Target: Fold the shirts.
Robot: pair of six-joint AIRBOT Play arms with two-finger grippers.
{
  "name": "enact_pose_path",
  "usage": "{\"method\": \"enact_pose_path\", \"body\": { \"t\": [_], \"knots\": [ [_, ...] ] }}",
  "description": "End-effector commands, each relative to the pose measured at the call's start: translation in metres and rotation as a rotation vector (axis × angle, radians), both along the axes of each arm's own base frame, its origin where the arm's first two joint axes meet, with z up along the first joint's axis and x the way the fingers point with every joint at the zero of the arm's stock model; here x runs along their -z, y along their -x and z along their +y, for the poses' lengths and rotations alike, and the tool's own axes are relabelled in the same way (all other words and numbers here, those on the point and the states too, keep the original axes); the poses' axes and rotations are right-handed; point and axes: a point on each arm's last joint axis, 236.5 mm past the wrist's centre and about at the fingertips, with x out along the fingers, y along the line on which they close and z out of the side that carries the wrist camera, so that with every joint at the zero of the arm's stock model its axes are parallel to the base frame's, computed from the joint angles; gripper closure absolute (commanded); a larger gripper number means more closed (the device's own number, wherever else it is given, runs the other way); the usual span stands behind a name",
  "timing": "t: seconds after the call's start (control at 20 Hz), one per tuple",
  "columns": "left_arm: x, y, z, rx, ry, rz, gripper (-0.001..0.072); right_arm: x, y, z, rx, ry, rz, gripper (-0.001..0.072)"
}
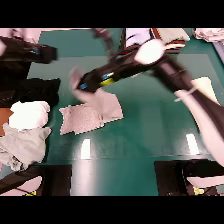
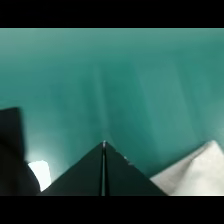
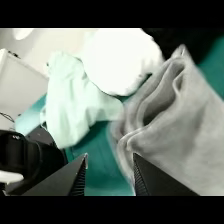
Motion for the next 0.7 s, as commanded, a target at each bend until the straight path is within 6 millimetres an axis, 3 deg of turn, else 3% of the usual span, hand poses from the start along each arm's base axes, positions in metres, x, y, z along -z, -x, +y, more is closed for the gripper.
{"method": "enact_pose_path", "body": {
  "t": [0.0, 0.05, 0.15, 0.25, 0.45, 0.5, 0.55, 0.65],
  "knots": [
    [-0.040, 0.028, 0.047, -0.090, -0.078, -0.078, 0.0686, 0.024, 0.016, 0.062, -0.049, -0.014, -0.037, 0.0367],
    [-0.038, 0.031, 0.047, -0.089, -0.079, -0.066, 0.0687, 0.029, 0.010, 0.055, -0.049, 0.020, -0.049, 0.0372],
    [-0.034, 0.033, 0.044, -0.081, -0.076, -0.047, 0.0687, 0.047, -0.007, 0.021, -0.037, 0.131, -0.065, 0.0372],
    [-0.036, 0.032, 0.035, -0.062, -0.066, -0.058, 0.0687, 0.075, -0.032, -0.031, 0.033, 0.249, -0.027, 0.0372],
    [-0.043, 0.033, 0.008, -0.001, -0.044, -0.089, 0.0686, 0.146, -0.069, -0.162, 0.279, 0.405, 0.190, 0.0354],
    [-0.042, 0.034, 0.001, 0.016, -0.043, -0.089, 0.0686, 0.165, -0.072, -0.192, 0.338, 0.420, 0.261, 0.0172],
    [-0.042, 0.035, -0.007, 0.036, -0.042, -0.090, 0.0686, 0.183, -0.072, -0.213, 0.383, 0.424, 0.335, 0.0053],
    [-0.039, 0.035, -0.021, 0.067, -0.039, -0.097, 0.0687, 0.215, -0.068, -0.239, 0.452, 0.395, 0.499, 0.0054]
  ]
}}
